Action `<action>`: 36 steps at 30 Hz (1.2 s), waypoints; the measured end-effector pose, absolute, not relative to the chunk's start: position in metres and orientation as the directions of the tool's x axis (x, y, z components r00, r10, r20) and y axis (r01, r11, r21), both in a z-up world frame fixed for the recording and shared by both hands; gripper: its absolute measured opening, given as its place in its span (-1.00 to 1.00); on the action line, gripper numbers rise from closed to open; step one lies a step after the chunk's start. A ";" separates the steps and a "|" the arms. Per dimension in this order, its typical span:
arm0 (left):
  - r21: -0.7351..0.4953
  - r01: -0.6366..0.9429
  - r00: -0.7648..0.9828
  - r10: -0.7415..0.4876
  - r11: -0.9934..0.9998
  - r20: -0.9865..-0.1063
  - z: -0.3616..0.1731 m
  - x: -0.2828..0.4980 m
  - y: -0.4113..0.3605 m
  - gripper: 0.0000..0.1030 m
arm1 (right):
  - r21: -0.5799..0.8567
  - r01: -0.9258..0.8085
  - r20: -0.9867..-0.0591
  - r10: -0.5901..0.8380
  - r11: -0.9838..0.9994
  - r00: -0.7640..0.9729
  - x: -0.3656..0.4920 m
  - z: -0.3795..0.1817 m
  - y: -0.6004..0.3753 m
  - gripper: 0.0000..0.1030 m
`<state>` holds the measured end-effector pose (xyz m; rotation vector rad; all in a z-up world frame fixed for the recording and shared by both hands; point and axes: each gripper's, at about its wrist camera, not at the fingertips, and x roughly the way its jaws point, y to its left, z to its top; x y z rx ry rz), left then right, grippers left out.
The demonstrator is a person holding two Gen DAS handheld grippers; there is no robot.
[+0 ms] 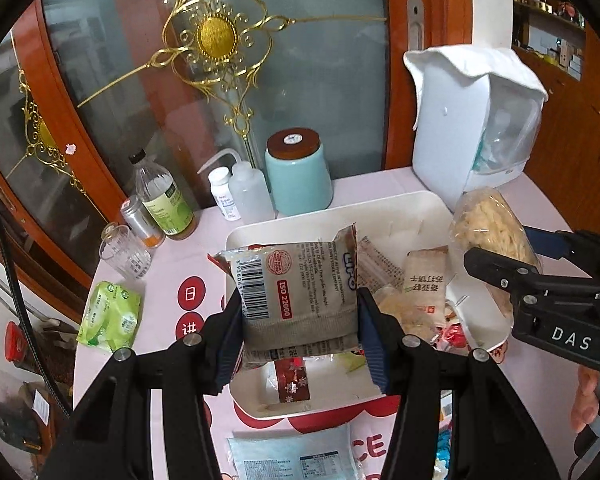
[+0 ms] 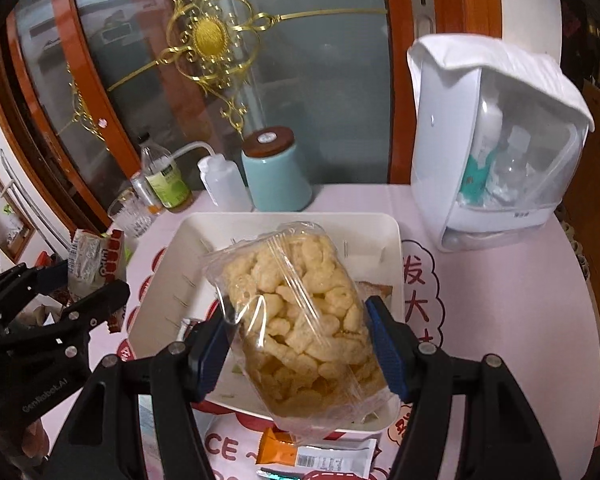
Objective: Organize snacks
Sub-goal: 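Carry both packs over the white tray and open both tools to drop them, then move both tools back toward the remaining snacks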
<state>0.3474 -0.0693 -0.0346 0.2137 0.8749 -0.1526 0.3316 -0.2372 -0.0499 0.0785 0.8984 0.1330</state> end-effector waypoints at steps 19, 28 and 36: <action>0.166 0.228 0.604 -0.005 0.959 -0.797 -0.054 0.343 -0.066 0.78 | 0.117 -0.068 -0.795 0.135 0.991 0.591 0.334 -0.063 -0.238 0.75; 0.161 0.226 0.602 -0.008 0.961 -0.799 -0.043 0.327 -0.064 0.78 | 0.115 -0.082 -0.793 0.141 0.990 0.592 0.315 -0.051 -0.238 0.75; 0.169 0.226 0.626 -0.010 0.959 -0.780 -0.021 0.298 -0.057 0.78 | 0.092 -0.093 -0.778 0.130 0.991 0.615 0.287 -0.033 -0.244 0.75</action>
